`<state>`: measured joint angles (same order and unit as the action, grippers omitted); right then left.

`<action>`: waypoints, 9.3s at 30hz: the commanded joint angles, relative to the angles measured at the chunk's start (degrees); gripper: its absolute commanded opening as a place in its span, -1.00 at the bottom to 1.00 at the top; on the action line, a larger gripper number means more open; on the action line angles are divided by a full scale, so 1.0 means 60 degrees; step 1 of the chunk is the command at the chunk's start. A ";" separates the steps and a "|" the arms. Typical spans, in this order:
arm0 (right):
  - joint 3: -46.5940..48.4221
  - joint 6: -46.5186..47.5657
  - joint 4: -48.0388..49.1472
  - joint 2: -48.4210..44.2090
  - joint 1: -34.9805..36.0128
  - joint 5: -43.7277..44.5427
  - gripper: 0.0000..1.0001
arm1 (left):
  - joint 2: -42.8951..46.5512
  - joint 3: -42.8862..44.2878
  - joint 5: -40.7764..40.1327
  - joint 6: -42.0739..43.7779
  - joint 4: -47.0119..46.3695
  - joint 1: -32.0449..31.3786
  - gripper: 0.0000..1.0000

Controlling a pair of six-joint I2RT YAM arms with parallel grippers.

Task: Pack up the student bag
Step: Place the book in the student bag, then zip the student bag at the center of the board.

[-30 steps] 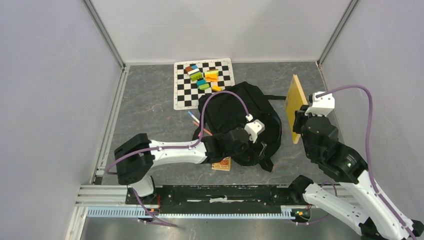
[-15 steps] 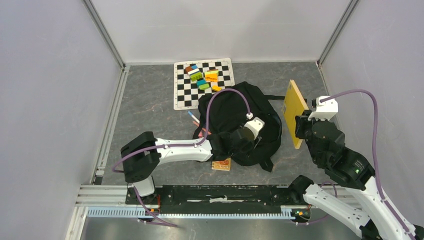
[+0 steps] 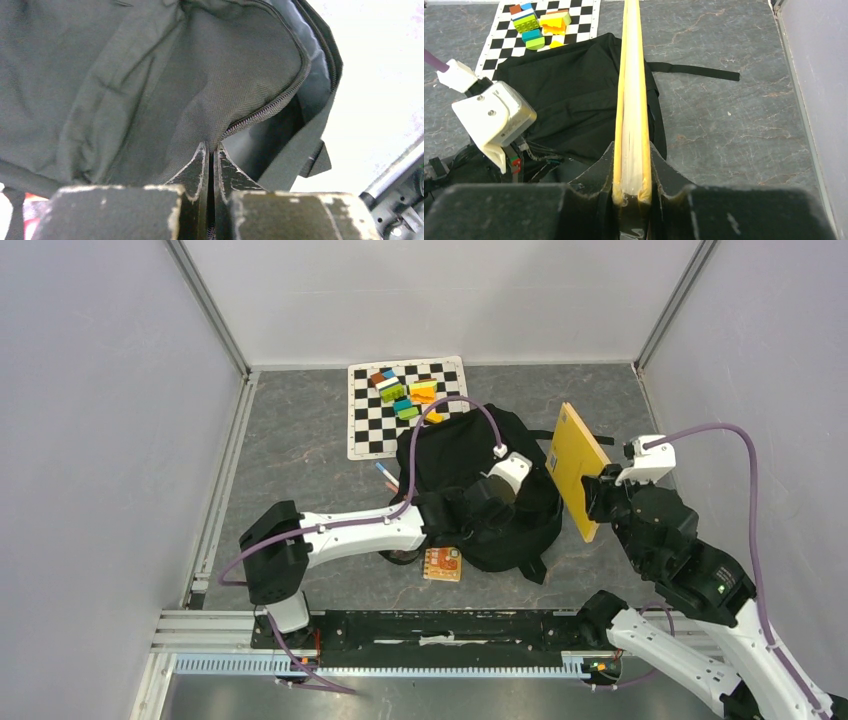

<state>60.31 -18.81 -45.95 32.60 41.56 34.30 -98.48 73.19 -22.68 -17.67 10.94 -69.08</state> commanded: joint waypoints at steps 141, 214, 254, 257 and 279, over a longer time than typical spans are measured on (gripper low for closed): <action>-0.1119 0.0758 0.2819 0.5796 -0.2481 -0.3182 0.43 | 0.1296 -0.2966 0.5038 -0.1356 -0.0686 0.1302 -0.50; -0.3899 -0.4101 0.8673 0.6540 -0.3571 -0.1873 0.21 | -0.2527 0.0935 0.3971 0.2412 -0.0471 0.3219 -0.95; -0.4228 -0.6739 0.9199 0.8023 -0.3783 -0.0776 -0.47 | -0.2835 0.1602 0.4556 0.2798 -0.0858 0.3310 -0.96; -0.4238 -0.6684 0.9286 0.7996 -0.3861 -0.0770 -0.51 | -0.2636 0.1286 0.4512 0.2718 -0.1033 0.3310 -0.96; -0.3739 -0.6038 1.0060 0.8680 -0.4041 -0.1904 -1.00 | -0.1973 0.0629 0.4434 0.2135 -0.1271 0.3311 -0.96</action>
<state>35.40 -55.57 12.19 86.98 17.50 22.70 -113.60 78.13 4.60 -2.24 1.28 -49.21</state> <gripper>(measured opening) 0.056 0.034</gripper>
